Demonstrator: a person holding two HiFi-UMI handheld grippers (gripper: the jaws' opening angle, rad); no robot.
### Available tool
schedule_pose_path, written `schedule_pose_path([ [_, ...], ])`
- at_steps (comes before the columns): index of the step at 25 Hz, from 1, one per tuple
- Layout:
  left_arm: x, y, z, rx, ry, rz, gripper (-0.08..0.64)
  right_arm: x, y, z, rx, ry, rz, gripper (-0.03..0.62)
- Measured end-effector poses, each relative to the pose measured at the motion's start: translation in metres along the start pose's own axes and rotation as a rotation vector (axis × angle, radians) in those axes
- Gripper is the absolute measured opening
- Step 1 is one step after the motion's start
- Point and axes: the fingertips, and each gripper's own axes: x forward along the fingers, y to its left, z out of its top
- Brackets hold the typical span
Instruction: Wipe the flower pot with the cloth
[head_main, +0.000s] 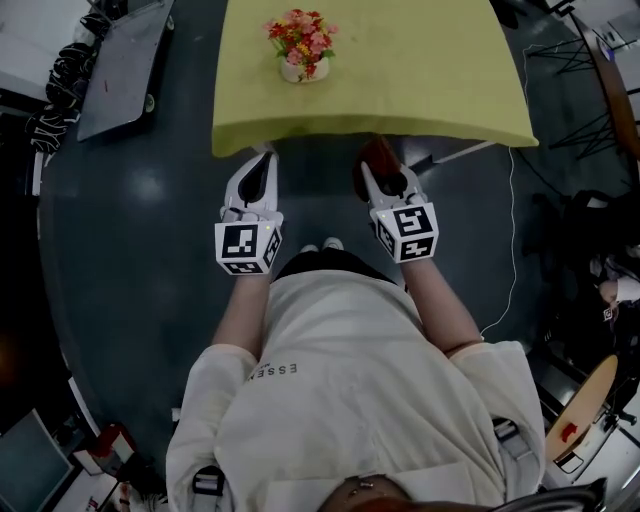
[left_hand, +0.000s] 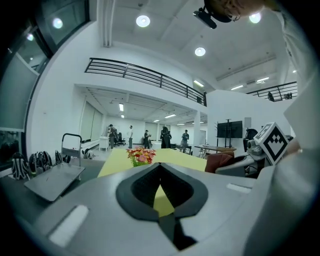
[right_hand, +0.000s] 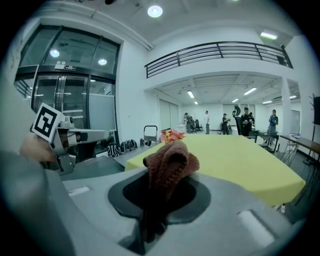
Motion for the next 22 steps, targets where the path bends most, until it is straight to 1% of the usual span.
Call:
schedule_pose_path([
  [4,-0.007,-0.012,0.009,0.01,-0.011,-0.024,0.015,-0.012,0.004,0.001,-0.005,-0.009,-0.004,0.055],
  [9,-0.014,-0.011,0.014,0.001,-0.01,-0.036,0.015,-0.021,0.018,0.008,0.006,-0.045,0.019,0.054],
  [12,-0.017,-0.012,0.015,0.003,-0.008,-0.045,0.015,-0.024,0.022,0.012,0.004,-0.06,0.015,0.054],
  [18,-0.019,-0.02,0.022,-0.005,-0.016,-0.068,0.015,-0.027,0.02,0.012,-0.003,-0.047,-0.001,0.054],
  [22,-0.018,-0.016,0.02,-0.017,-0.009,-0.065,0.015,-0.024,0.021,0.011,-0.016,-0.034,-0.002,0.054],
])
